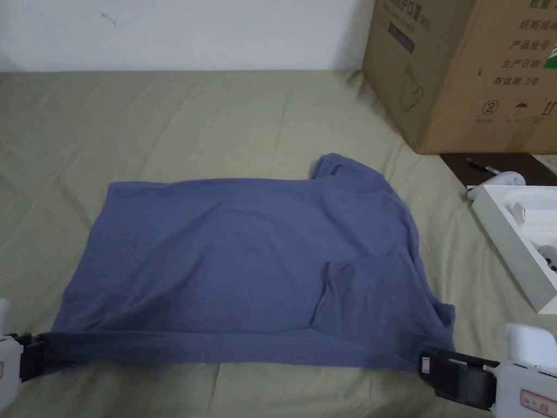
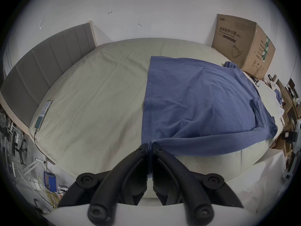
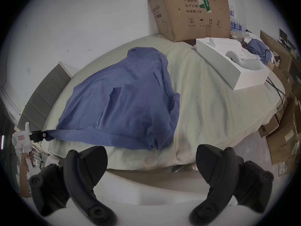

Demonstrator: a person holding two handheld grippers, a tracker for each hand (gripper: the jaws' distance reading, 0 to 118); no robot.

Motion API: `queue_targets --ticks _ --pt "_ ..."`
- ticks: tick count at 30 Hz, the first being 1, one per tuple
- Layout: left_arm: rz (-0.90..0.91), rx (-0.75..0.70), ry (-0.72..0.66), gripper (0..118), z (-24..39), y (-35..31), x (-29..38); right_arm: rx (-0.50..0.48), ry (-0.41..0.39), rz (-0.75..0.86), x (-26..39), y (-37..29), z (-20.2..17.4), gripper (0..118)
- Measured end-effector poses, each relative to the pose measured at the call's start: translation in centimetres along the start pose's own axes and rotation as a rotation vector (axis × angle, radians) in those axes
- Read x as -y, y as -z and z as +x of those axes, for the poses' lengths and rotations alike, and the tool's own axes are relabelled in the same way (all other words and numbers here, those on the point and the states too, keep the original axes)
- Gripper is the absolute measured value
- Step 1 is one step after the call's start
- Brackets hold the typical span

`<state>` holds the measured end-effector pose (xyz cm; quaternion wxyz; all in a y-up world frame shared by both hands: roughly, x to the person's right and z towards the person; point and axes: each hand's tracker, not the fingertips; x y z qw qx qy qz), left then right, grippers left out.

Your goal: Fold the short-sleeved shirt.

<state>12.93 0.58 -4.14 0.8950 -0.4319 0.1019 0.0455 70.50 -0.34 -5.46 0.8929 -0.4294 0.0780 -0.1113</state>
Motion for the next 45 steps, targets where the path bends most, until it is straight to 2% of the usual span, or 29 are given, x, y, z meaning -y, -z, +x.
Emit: queue_targets --ticks 2,4,5,6,7,9,11,14,19,24,26,32,36,39,40,42,44,45 --pt "0.004 -0.01 0.016 4 0.3 0.0 0.0 0.029 -0.016 -0.01 -0.5 1.0 -0.1 110" --pt "-0.003 -0.011 0.023 4 0.1 0.3 -0.1 0.057 -0.042 -0.019 -0.9 2.2 -0.1 96" --pt "-0.002 -0.014 0.023 4 0.1 0.4 -0.1 0.073 -0.047 -0.016 -1.0 2.8 0.0 80" --pt "-0.003 -0.013 0.022 4 0.0 0.4 -0.1 0.097 -0.08 -0.008 -0.9 3.3 -0.1 50" --pt "-0.006 -0.013 0.023 4 0.1 0.4 -0.1 0.115 -0.127 -0.013 -0.8 3.9 -0.3 33" --pt "-0.009 -0.013 0.024 4 0.1 0.3 -0.2 0.162 -0.147 -0.046 -0.6 5.1 -0.7 19" --pt "-0.011 -0.013 0.017 4 0.0 0.3 -0.2 0.138 -0.133 -0.048 -0.6 5.4 -0.8 10" --pt "-0.015 -0.009 0.007 4 -0.2 0.0 -0.2 0.14 -0.143 -0.006 -0.9 4.4 -1.3 9" --pt "-0.014 -0.013 0.024 4 -0.2 -0.1 -0.7 0.154 -0.222 0.019 -1.9 2.7 -2.1 8" --pt "-0.002 -0.015 0.031 4 0.0 -0.1 -3.0 0.107 -0.176 0.06 -4.7 1.8 -2.0 8" --pt "0.008 -0.02 0.029 4 0.0 0.5 -4.6 0.101 -0.181 0.07 -6.5 2.0 -2.5 8" --pt "0.024 -0.044 0.055 4 1.0 4.4 -11.4 0.123 -0.229 0.097 -13.4 5.8 -3.6 8" --pt "-0.023 -0.06 0.054 4 1.9 9.6 -15.1 0.129 -0.139 0.038 -17.1 10.7 -2.8 8" --pt "-0.069 -0.064 0.074 4 2.8 13.2 -16.2 0.166 -0.137 -0.013 -18.2 14.3 -2.1 8" --pt "-0.085 -0.06 0.082 7 2.6 14.9 -16.3 0.178 -0.16 -0.034 -18.3 15.3 -2.1 8" --pt "-0.121 -0.071 0.106 26 2.9 16.7 -16.3 0.207 -0.197 -0.063 -18.2 16.8 -2.1 9" --pt "-0.151 -0.093 0.127 40 3.4 17.1 -15.8 0.21 -0.238 -0.078 -17.7 17.4 -2.2 9" --pt "-0.162 -0.093 0.13 72 3.4 16.9 -15.5 0.201 -0.248 -0.078 -17.5 17.4 -2.3 20"
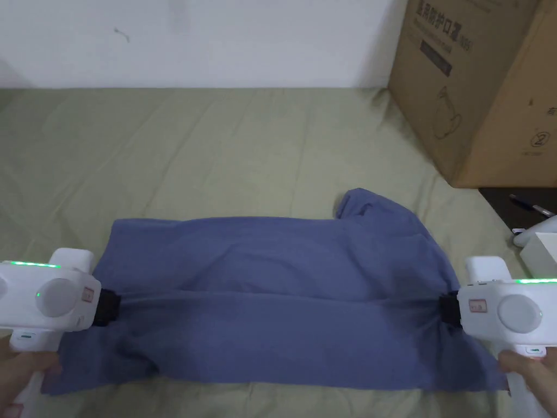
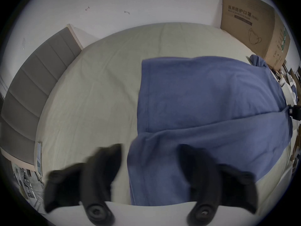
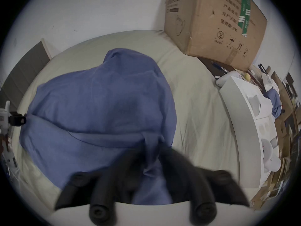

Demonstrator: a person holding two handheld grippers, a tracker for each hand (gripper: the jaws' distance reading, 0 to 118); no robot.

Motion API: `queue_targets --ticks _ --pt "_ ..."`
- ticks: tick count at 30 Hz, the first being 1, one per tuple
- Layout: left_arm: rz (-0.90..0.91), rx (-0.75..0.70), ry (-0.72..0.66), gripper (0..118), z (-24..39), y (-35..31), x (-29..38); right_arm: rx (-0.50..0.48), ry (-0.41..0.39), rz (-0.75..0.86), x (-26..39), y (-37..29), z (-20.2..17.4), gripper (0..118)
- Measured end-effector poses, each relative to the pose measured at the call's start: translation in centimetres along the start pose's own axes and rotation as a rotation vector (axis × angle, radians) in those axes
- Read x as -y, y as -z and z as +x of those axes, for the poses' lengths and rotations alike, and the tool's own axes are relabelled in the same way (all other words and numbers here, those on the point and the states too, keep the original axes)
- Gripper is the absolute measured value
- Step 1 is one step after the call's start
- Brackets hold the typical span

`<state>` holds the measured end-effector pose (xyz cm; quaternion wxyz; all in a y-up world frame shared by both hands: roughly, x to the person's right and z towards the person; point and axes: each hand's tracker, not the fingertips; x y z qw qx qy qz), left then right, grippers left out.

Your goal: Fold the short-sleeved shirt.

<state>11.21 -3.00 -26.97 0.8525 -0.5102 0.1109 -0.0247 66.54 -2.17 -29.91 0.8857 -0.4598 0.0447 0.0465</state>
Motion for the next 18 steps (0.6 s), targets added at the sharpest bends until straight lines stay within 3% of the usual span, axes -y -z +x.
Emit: queue_targets --ticks 1,2,3,4,8,10,11,12,13,14,16,18 --pt "0.01 0.014 -0.01 89 -0.3 -0.1 0.4 0.009 -0.006 0.003 0.3 -0.4 -0.2 46" --pt "0.025 0.024 -0.021 96 -0.6 -0.7 0.7 0.006 -0.007 0.008 0.5 -0.7 -0.2 80" --pt "0.066 0.041 -0.041 96 -1.0 -1.5 1.1 -0.021 -0.017 0.032 0.7 -1.3 -0.3 107" --pt "0.084 0.045 -0.062 96 -1.5 -2.3 1.4 -0.029 -0.019 0.071 0.9 -2.4 -0.3 109" --pt "0.122 0.04 -0.095 96 -2.8 -6.3 3.6 -0.017 -0.003 0.137 1.8 -6.0 -0.6 101" --pt "0.142 0.059 -0.125 88 -3.4 -8.5 5.7 -0.062 0.01 0.187 2.9 -8.3 -1.0 61" --pt "0.158 0.068 -0.142 72 -3.3 -10.4 7.2 -0.067 0.016 0.196 3.5 -9.0 -1.2 41" --pt "0.165 0.085 -0.152 41 -3.5 -11.3 8.5 -0.066 0.035 0.199 4.2 -9.6 -1.4 24" --pt "0.165 0.099 -0.172 13 -3.7 -11.8 9.8 -0.079 0.045 0.201 5.0 -10.2 -1.7 21" --pt "0.163 0.102 -0.187 0 -3.7 -12.0 10.8 -0.108 0.054 0.207 5.7 -10.7 -1.9 19" --pt "0.169 0.103 -0.246 0 -3.5 -12.3 13.6 -0.147 0.094 0.192 7.2 -11.4 -2.6 0" --pt "0.147 0.143 -0.218 0 -3.3 -12.2 15.0 -0.16 0.115 0.203 8.5 -12.0 -3.0 0"
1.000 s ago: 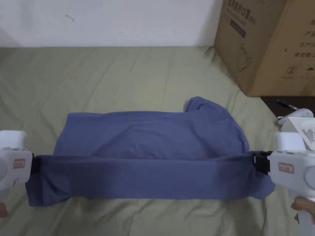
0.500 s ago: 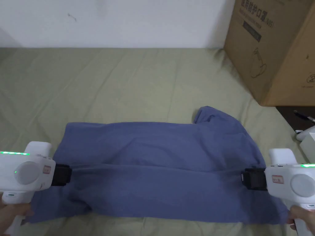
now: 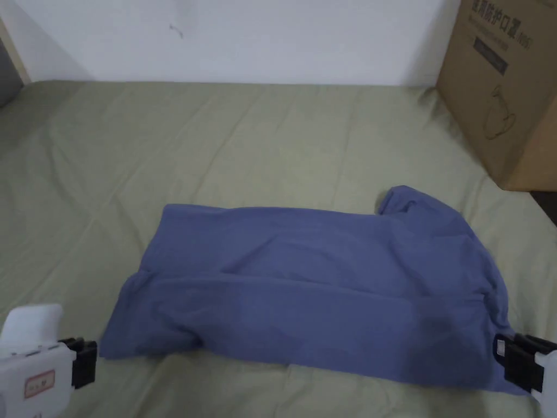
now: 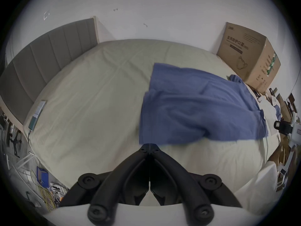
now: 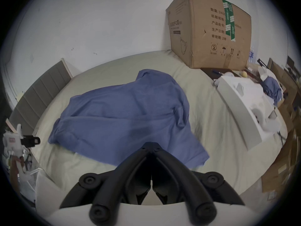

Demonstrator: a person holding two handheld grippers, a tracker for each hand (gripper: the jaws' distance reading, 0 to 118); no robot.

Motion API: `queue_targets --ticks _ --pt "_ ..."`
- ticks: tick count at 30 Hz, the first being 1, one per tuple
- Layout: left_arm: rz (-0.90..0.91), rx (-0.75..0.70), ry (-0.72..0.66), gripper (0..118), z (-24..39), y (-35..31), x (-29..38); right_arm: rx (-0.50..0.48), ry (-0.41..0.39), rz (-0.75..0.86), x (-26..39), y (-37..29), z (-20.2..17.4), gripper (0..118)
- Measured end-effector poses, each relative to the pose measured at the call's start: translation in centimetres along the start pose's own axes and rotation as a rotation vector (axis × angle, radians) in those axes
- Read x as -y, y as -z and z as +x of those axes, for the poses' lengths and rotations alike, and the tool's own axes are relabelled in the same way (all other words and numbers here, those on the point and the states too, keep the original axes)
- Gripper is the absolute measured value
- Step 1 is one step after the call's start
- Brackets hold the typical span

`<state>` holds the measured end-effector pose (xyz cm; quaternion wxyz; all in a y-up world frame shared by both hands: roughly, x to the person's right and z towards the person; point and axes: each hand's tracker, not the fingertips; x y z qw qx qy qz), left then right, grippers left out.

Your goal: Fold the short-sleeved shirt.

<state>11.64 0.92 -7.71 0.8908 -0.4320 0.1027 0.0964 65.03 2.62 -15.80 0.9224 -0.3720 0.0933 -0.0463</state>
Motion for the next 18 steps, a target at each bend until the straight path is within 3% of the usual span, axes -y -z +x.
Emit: queue_targets --ticks 5,6,8,11,16,17,18 --pt "-0.043 -0.002 0.031 4 0.6 1.6 0.1 -0.024 -0.01 -0.026 1.7 -0.6 -0.9 0" --pt "-0.038 0.009 0.026 24 0.8 1.8 -0.3 -0.024 -0.012 -0.032 1.9 -0.4 -0.9 0" --pt "-0.041 0.031 0.02 85 0.9 2.6 -1.5 -0.013 -0.012 -0.043 2.2 -0.4 -0.8 0" --pt "-0.038 0.016 0.05 104 1.5 4.7 -3.0 -0.015 0.012 -0.049 2.6 -0.5 -0.4 0" --pt "-0.147 -0.024 -0.025 104 0.4 8.9 -3.8 -0.003 0.027 -0.059 3.0 -0.9 0.2 0" --pt "-0.155 -0.029 -0.053 95 0.6 9.2 -3.6 0.002 0.027 -0.062 3.0 -0.9 0.4 0" --pt "-0.15 -0.024 -0.045 70 0.7 9.5 -3.4 0.007 0.028 -0.065 3.2 -1.0 0.5 0"
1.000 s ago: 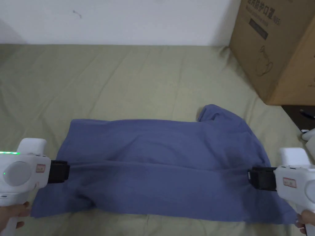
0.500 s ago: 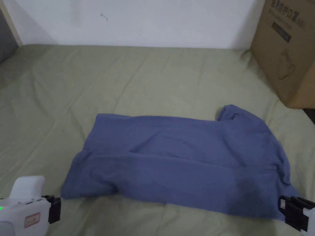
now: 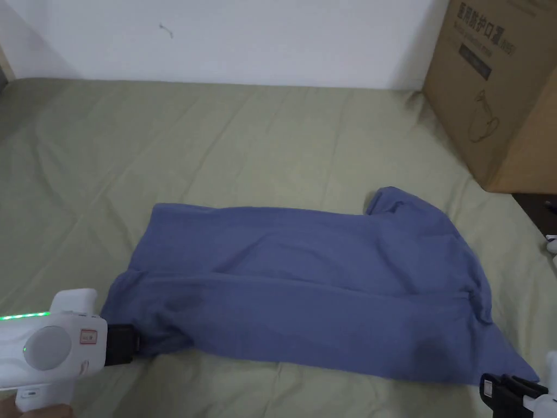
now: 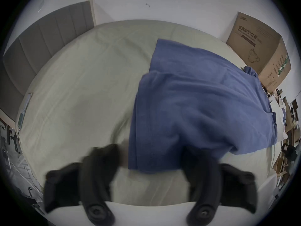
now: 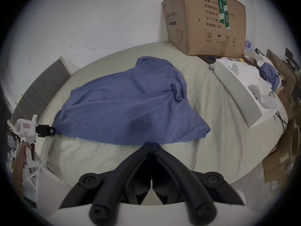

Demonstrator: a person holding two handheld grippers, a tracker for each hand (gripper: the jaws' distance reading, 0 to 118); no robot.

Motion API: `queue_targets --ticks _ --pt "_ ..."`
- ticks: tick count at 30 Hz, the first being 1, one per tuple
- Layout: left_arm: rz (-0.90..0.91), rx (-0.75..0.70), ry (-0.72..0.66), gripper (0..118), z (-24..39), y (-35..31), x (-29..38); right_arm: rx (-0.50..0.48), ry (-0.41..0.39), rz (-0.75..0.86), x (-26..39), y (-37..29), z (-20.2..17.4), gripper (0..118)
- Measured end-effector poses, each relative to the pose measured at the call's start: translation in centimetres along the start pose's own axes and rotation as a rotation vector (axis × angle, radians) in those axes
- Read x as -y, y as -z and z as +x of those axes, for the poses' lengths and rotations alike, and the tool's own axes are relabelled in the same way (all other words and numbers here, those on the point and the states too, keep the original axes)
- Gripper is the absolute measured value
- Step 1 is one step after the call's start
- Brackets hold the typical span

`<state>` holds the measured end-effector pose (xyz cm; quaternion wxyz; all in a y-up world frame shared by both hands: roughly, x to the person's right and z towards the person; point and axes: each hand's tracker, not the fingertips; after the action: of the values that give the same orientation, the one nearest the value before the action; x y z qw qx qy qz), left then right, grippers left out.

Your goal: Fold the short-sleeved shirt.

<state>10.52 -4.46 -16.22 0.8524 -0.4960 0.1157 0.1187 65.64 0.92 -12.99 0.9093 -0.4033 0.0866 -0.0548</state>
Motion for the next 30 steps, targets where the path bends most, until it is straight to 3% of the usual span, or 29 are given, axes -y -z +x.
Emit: queue_targets --ticks 2,5,8,9,10,11,12,13,19,23,24,26,28,29,30 --pt "0.037 -0.073 0.044 61 1.1 -0.2 0.6 0.011 0.008 -0.006 0.2 0.0 0.3 0" --pt "0.061 -0.082 0.132 6 2.5 -0.3 0.9 0.016 0.033 -0.011 0.5 0.1 1.1 0" --pt "0.012 -0.104 0.13 5 4.2 -0.3 0.7 0.033 0.047 -0.015 0.6 0.5 1.9 4" --pt "0.029 -0.114 0.152 5 4.3 -0.4 0.8 0.043 0.049 -0.018 0.6 0.6 2.3 25" --pt "0.025 -0.105 0.139 5 4.1 -0.6 0.7 0.047 0.053 -0.019 0.5 0.9 2.7 52" --pt "0.024 -0.095 0.127 5 3.8 -1.0 0.3 0.045 0.059 -0.024 0.3 1.2 3.2 87" --pt "0.037 -0.069 0.111 5 3.4 -1.4 0.2 0.041 0.066 -0.04 0.2 1.6 3.7 111" --pt "0.038 -0.062 0.105 5 3.0 -1.8 0.0 0.047 0.082 -0.049 0.1 2.1 4.2 114" --pt "0.064 -0.016 0.111 5 1.9 -3.7 -0.7 0.117 0.146 -0.058 -1.5 5.8 7.4 109" --pt "0.062 -0.032 0.148 5 2.2 -3.3 -0.7 0.073 0.202 -0.133 -2.1 8.9 8.0 100" --pt "0.061 -0.037 0.155 5 2.3 -3.2 -0.6 0.11 0.198 -0.158 -2.3 9.0 7.2 89" --pt "0.06 -0.038 0.162 5 2.2 -3.3 -0.6 0.136 0.099 -0.13 -2.4 9.0 6.0 86" --pt "0.057 -0.038 0.177 5 2.4 -3.5 -0.5 0.187 0.043 -0.131 -2.7 8.6 5.2 58" --pt "0.051 -0.037 0.181 5 2.3 -3.6 -0.6 0.202 0.024 -0.122 -2.9 8.5 4.9 40" --pt "0.052 -0.033 0.182 5 2.1 -3.8 -0.7 0.199 0.028 -0.121 -3.2 8.3 4.6 14"
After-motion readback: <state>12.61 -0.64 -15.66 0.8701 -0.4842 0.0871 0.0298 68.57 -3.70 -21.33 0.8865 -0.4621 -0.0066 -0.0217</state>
